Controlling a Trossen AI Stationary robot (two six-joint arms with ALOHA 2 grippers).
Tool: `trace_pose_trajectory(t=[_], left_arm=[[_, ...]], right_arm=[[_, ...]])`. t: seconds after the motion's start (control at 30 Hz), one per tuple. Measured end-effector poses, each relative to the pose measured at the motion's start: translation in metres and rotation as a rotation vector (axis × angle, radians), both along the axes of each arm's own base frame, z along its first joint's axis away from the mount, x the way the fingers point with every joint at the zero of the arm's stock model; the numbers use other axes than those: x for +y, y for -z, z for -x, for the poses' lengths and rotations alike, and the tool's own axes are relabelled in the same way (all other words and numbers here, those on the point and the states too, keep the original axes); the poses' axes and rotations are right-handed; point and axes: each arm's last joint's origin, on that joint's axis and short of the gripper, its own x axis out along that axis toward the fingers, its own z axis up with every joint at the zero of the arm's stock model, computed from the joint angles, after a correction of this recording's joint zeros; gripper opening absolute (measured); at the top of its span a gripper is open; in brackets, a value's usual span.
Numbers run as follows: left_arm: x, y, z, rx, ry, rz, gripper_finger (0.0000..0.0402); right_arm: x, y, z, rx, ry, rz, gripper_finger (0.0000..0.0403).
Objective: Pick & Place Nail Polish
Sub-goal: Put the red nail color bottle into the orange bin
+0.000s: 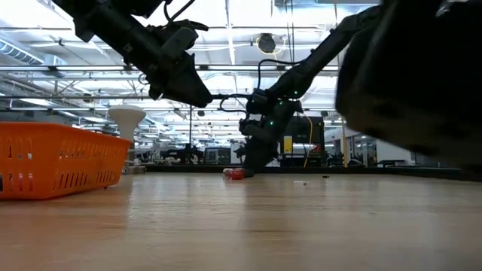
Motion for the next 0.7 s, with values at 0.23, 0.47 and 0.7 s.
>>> trace_pose_trajectory(t=[0.23, 0.47, 0.7], left_arm=[[-0.001, 0.0, 0.0, 0.002, 0.005, -0.002, 0.0134], [-0.001, 0.0, 0.0, 0.004, 0.006, -0.004, 0.0134], [-0.001, 0.0, 0.0, 0.004, 0.007, -0.005, 0.0134]], right_arm=[[0.028, -0.008, -0.004, 0.079, -0.138, -0.006, 0.023], [0.062, -0.023, -0.014, 0.104, -0.229, -0.01, 0.0219], [0.099, -0.028, -0.031, 0.134, -0.327, 0.071, 0.0215]])
